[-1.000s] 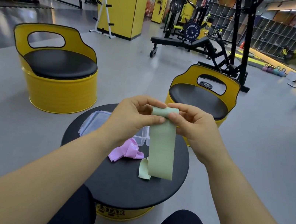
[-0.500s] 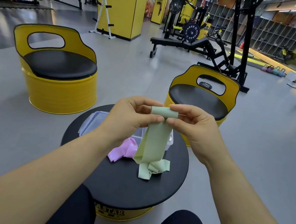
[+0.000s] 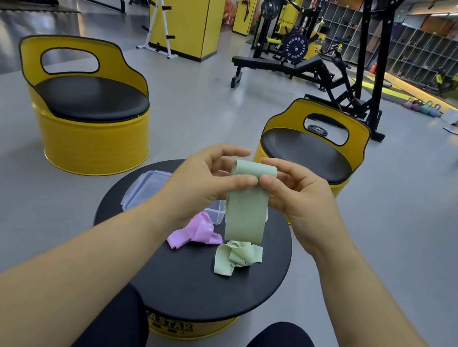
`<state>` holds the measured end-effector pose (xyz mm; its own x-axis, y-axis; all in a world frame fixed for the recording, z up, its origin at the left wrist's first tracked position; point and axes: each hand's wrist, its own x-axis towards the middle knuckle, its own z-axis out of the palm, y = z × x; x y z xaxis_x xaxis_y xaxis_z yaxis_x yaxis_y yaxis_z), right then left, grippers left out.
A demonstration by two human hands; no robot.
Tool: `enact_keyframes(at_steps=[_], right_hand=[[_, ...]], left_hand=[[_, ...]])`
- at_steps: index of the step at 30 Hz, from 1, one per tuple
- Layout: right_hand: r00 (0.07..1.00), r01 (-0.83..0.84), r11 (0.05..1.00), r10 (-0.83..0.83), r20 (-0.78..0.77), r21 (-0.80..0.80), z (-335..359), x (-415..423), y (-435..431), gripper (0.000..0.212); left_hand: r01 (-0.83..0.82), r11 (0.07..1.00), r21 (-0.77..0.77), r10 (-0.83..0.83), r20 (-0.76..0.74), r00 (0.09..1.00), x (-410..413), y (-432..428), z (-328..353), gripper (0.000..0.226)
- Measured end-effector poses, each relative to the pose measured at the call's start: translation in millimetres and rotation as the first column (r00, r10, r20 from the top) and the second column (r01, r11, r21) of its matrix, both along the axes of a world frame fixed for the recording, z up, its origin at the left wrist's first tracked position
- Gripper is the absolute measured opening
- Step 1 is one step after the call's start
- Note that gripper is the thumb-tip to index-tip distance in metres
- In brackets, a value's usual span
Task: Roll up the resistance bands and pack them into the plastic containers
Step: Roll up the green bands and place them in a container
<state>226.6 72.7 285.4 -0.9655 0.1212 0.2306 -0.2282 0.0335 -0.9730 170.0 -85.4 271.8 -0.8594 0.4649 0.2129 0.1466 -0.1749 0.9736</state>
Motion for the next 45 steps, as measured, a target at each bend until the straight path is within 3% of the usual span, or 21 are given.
enact_keyframes(at_steps=[6,9,13,19,28,32,34,37,40,43,45], right_hand=[[1.0,0.015,1.0,-0.015,-0.024,0.007,-4,1,-3,0.025],[1.0,-0.008,0.995,0.008,-0.005,0.103,-3,2,-1,0.028],[0.986,-0.134,0.967,0.107,0.13,0.218,7,4,6,0.023],[0.989,-0.093,0.936,0.048,0.139,0.339,16,-2,6,0.012],[1.0,-0.028,0.967,0.027,0.008,0.254,8,-1,7,0.023],[1.0,0.006,0.959,-0.002,-0.012,0.283,2,0,6,0.031],[1.0,-0.011,0.925,0.014,-0.005,0.379,4,1,9,0.038],[0.984,-0.175,0.853,0.17,0.055,0.492,16,4,16,0.053],[0.941,-0.332,0.713,0.294,0.167,0.617,30,4,19,0.074],[0.883,-0.463,0.573,0.366,0.294,0.676,41,2,16,0.074],[0.876,-0.478,0.55,0.359,0.323,0.685,43,3,14,0.069]], left_hand=[[-0.001,1.0,-0.013,0.002,0.084,0.996,0,-2,-2,0.024],[0.073,0.997,-0.019,-0.07,0.122,0.99,-3,-4,-2,0.03],[0.14,0.989,-0.05,-0.131,0.155,0.979,-9,-7,1,0.026],[0.157,0.987,-0.04,-0.152,0.105,0.983,-11,-7,8,0.029],[0.149,0.988,-0.046,-0.145,0.093,0.985,-12,-4,6,0.029],[0.139,0.989,-0.041,-0.134,0.108,0.985,-14,-5,6,0.039],[0.193,0.981,-0.019,-0.189,0.132,0.973,-15,-7,8,0.034],[0.326,0.945,-0.02,-0.316,0.192,0.929,-21,-12,9,0.031],[0.479,0.877,-0.039,-0.457,0.241,0.856,-22,-14,13,0.03],[0.594,0.804,-0.035,-0.563,0.277,0.779,-16,-12,18,0.025],[0.617,0.785,-0.055,-0.579,0.288,0.762,-16,-11,18,0.026]])
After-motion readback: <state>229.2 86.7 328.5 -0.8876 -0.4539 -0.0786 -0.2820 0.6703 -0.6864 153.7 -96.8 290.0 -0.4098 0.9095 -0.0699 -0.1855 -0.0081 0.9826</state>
